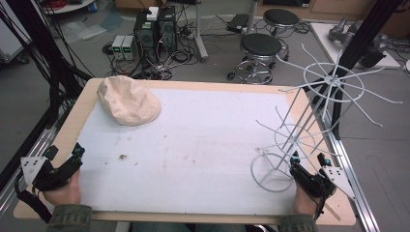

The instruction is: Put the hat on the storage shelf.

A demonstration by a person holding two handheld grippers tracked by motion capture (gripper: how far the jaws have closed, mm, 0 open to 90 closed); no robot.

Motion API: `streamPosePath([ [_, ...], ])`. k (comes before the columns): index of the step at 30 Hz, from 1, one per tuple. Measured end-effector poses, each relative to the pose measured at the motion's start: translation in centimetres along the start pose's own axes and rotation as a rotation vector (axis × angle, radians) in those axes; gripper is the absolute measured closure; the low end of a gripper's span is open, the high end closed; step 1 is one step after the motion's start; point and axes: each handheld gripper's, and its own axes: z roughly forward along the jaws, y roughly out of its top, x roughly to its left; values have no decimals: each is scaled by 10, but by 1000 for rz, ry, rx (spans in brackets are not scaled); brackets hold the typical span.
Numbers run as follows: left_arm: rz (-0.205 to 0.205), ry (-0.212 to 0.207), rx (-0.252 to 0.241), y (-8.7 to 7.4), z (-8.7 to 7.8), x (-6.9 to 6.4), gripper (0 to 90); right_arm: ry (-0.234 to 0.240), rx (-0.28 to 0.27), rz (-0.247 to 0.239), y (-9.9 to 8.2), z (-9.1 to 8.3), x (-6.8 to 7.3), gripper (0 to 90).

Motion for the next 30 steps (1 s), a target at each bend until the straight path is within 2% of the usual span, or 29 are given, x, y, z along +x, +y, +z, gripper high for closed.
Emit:
streamPosePath([
  [30, -5, -16, 25, -2, 4, 0, 228, 8, 24, 23, -2, 2, -2, 113],
])
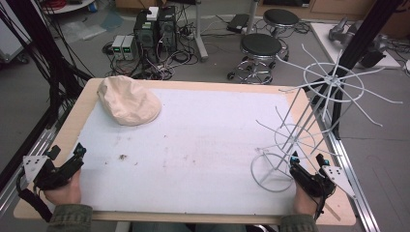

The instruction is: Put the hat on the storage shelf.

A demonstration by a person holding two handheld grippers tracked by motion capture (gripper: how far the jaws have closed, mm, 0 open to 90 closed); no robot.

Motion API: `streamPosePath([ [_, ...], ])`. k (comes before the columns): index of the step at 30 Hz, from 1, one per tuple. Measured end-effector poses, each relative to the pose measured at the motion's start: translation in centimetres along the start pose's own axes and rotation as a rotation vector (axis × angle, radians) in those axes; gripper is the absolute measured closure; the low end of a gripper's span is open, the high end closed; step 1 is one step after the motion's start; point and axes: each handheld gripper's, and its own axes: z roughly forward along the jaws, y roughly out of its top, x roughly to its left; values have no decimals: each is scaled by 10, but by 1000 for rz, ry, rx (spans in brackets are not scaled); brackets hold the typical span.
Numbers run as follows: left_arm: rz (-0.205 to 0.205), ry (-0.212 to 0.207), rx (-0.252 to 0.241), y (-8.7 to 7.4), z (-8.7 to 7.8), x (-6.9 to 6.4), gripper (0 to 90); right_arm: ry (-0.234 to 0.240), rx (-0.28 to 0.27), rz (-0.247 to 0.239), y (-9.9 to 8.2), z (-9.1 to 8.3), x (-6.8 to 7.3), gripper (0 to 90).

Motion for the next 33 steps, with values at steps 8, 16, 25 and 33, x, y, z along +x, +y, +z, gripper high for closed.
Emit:
streamPosePath([
  [8, 22, -25, 4, 4, 11, -6, 227, 11, 3, -4, 0, 1, 0, 113],
  [16, 65, -90, 1, 12, 20, -21, 228, 15, 2, -16, 1, -1, 0, 113],
  [25, 117, -110, 7, 22, 29, -31, 238, 16, 5, -6, 2, -3, -1, 113],
  [33, 139, -151, 49, 24, 39, -37, 273, 30, 9, -16, 3, -2, 2, 113],
])
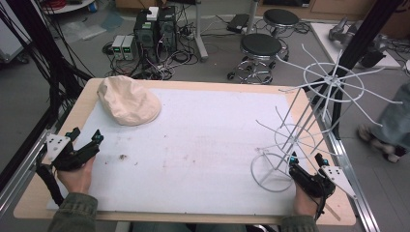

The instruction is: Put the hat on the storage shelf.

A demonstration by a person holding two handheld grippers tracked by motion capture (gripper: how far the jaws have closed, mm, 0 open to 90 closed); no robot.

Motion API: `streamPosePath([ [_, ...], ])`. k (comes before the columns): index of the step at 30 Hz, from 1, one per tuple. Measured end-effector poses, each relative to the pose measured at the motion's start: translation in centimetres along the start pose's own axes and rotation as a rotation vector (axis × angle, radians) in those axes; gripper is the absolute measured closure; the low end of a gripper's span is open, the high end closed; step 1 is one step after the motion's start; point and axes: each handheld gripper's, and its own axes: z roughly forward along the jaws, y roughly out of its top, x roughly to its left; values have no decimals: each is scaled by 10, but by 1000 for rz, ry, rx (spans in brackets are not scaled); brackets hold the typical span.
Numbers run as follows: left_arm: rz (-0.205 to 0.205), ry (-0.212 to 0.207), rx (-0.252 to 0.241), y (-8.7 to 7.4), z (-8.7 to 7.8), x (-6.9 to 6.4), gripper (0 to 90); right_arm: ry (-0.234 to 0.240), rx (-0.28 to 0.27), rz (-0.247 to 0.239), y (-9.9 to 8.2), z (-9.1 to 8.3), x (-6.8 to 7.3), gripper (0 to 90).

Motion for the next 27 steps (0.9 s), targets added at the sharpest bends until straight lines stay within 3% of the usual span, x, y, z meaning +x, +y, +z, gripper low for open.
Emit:
streamPosePath([
  [6, 33, -43, 21, 12, 8, -5, 268, 4, -3, 7, 0, 1, 0, 113],
  [15, 50, -53, 57, 29, 24, -5, 268, 8, -4, 12, 0, 0, 0, 113],
  [19, 82, -54, 64, 35, 30, -6, 271, 17, -6, 12, 1, -1, 0, 113],
  [20, 119, -44, 68, 39, 36, -6, 271, 17, -8, 20, 1, -2, 1, 113],
  [21, 129, -48, 72, 41, 39, -6, 271, 16, -11, 9, 1, -2, 0, 113],
  [27, 149, -81, 86, 52, 56, -6, 269, 15, -11, 13, 1, -2, -1, 113],
])
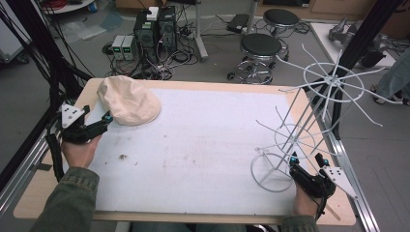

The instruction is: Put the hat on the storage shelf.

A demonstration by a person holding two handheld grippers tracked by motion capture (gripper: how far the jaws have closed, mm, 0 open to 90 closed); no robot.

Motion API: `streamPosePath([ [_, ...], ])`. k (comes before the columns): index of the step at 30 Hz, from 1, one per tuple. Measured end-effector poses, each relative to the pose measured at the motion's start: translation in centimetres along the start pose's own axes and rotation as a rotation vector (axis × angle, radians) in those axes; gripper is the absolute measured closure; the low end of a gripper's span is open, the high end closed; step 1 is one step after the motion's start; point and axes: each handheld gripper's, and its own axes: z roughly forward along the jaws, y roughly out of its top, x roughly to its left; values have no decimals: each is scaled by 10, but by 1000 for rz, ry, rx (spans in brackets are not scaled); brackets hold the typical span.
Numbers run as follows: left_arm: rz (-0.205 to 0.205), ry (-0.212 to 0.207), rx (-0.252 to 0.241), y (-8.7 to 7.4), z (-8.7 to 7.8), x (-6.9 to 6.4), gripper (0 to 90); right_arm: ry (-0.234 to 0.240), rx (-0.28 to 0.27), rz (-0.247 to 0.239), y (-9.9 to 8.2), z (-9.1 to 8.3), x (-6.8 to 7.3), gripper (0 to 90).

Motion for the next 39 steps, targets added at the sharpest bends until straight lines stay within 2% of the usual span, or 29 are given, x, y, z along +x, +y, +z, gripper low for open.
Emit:
streamPosePath([
  [4, 13, -13, 8, 3, 10, 4, 278, 8, -13, -1, 0, 0, 1, 113],
  [7, 5, -29, 26, 4, 17, 8, 275, 8, -17, -7, 0, 0, 1, 113],
  [14, -6, -69, 31, 2, 31, 13, 280, 6, -16, -5, 0, 0, 0, 113],
  [16, -16, -88, 27, 1, 36, 15, 281, 5, -12, -2, 0, 0, 0, 113],
  [20, -37, -121, -12, -3, 44, 17, 286, 1, -14, -1, 0, 0, 0, 113],
  [22, -46, -137, -12, -6, 49, 19, 295, 2, -15, 0, 0, 0, 0, 113],
  [24, -44, -148, -1, -6, 51, 19, 298, 1, -8, -4, 0, 1, 0, 113],
  [25, -43, -168, 23, -5, 55, 19, 292, 3, -9, -6, -1, 1, 0, 113],
  [26, -23, -199, 46, -1, 61, 18, 288, 2, -9, -5, -1, 1, 0, 113],
  [27, -14, -218, 45, 3, 63, 16, 284, 1, -10, -5, -1, 1, 0, 113],
  [30, -3, -236, 42, 7, 66, 14, 284, 0, -10, -6, 0, 1, 0, 113],
  [31, 14, -260, 65, 10, 72, 12, 282, 0, -12, -7, 0, 0, 1, 113],
  [33, 20, -272, 77, 12, 75, 12, 280, 3, -11, -8, 0, 0, 0, 113],
  [35, 15, -300, 86, 15, 80, 13, 269, 3, -13, -3, -1, -1, 0, 113],
  [36, 11, -328, 114, 17, 88, 17, 254, 4, -9, -1, -1, -1, -1, 113],
  [37, 11, -328, 114, 17, 88, 17, 238, 2, -7, 4, -1, -2, -1, 113],
  [38, -1, -352, 151, 17, 95, 20, 227, 2, -11, -2, -1, -2, -2, 113],
  [39, -1, -360, 167, 16, 99, 22, 227, -1, -10, 5, -1, -3, -2, 113],
])
